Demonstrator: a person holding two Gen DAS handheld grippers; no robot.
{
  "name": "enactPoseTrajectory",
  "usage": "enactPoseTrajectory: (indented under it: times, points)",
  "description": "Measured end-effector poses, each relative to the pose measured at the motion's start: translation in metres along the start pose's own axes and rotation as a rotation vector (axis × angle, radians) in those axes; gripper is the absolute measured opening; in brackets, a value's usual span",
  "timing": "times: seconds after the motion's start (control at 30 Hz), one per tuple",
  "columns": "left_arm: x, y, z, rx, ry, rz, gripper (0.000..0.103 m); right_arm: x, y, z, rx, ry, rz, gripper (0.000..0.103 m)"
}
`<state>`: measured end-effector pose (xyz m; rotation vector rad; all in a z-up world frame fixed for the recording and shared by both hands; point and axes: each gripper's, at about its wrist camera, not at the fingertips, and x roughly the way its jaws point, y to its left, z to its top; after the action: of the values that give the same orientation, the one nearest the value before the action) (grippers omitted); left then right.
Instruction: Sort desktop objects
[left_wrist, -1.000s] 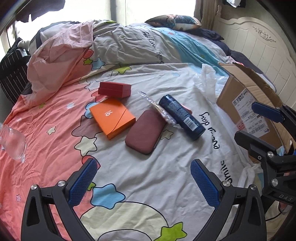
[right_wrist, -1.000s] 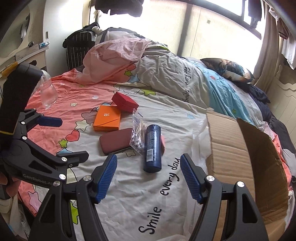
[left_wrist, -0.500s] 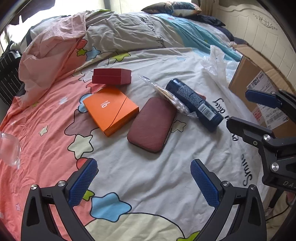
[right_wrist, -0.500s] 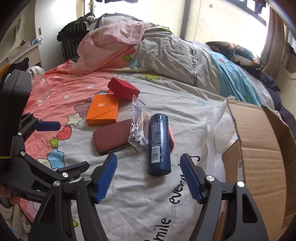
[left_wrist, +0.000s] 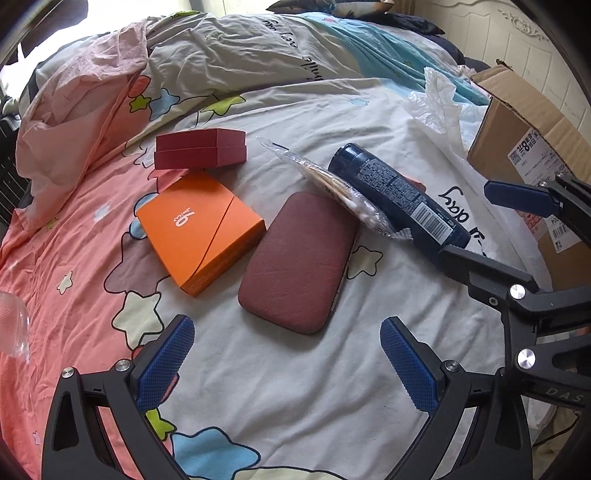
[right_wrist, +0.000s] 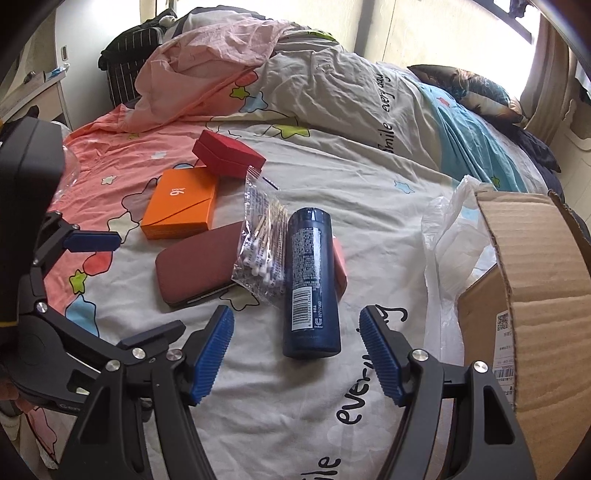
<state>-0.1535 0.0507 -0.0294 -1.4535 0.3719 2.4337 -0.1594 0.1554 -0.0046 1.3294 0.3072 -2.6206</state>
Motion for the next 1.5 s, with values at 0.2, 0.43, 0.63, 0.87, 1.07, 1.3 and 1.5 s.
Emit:
enactPoseTrajectory:
  times: [0.2,0.43,0.63,0.87,1.07,1.3,1.5]
  points:
    - [0.003,0.004,0.001,0.001,-0.005,0.000,0.103,0.013,-0.004,0.001,0.019,0.020,0.002,0.067]
    - [0.007,0.004,0.006,0.016,-0.004,0.011,0.103,0.023,-0.010,0.000,0.025,0.039,0.015,0.067]
    - [0.013,-0.001,0.012,0.066,0.003,0.019,0.103,0.033,-0.018,0.000,0.054,0.057,0.063,0.067]
    - [0.025,-0.006,0.019,0.104,0.028,0.041,0.103,0.045,-0.021,0.000,0.048,0.080,0.050,0.067]
    - [0.037,-0.013,0.029,0.155,0.026,0.076,0.103,0.053,-0.027,0.002,0.052,0.097,0.058,0.067]
    - [0.045,-0.012,0.032,0.174,0.021,0.063,0.103,0.062,-0.031,0.003,0.061,0.109,0.064,0.067]
    - [0.046,-0.015,0.030,0.211,0.014,0.061,0.103,0.065,-0.032,0.002,0.063,0.113,0.063,0.067]
